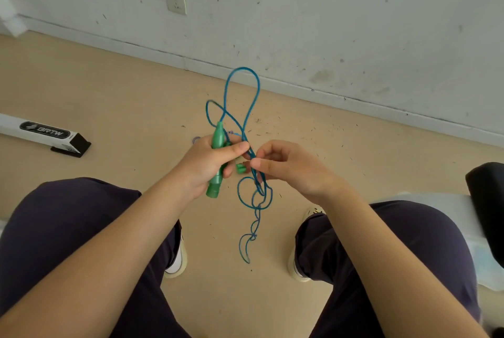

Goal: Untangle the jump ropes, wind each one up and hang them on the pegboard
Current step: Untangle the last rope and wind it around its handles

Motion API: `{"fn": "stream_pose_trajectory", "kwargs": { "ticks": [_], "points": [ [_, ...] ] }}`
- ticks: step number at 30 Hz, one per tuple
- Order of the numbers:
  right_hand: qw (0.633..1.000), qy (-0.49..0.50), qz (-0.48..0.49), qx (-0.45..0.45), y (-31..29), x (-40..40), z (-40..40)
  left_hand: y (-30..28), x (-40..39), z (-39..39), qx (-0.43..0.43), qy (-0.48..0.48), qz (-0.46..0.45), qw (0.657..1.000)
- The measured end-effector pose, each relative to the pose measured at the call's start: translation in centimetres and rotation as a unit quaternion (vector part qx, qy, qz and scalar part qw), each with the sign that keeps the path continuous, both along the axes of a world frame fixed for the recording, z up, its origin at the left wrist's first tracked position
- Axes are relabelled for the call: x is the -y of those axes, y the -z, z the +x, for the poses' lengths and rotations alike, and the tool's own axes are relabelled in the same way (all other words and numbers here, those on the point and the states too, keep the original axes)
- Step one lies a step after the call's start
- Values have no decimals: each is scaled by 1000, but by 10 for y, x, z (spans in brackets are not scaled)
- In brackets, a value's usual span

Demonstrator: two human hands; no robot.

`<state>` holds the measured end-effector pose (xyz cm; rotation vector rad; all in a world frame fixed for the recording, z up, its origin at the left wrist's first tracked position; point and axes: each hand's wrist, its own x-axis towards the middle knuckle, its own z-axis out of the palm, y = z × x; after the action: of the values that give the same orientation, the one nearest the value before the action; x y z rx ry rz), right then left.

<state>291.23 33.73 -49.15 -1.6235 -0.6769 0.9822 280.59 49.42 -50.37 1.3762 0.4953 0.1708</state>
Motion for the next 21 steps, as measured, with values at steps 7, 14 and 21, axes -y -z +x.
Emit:
{"fn": "stream_pose_trajectory", "kwargs": {
  "ticks": [7,14,21],
  "points": [
    [1000,17,-9,21,0,-1,0,-1,1,-1,-16,33,0,999],
    [997,45,-1,61,3,-1,4,-5,3,-2,-39,42,18,998],
    [994,82,-43,55,-10,10,21,-3,-18,-2,-35,-64,45,996]
  ]
}}
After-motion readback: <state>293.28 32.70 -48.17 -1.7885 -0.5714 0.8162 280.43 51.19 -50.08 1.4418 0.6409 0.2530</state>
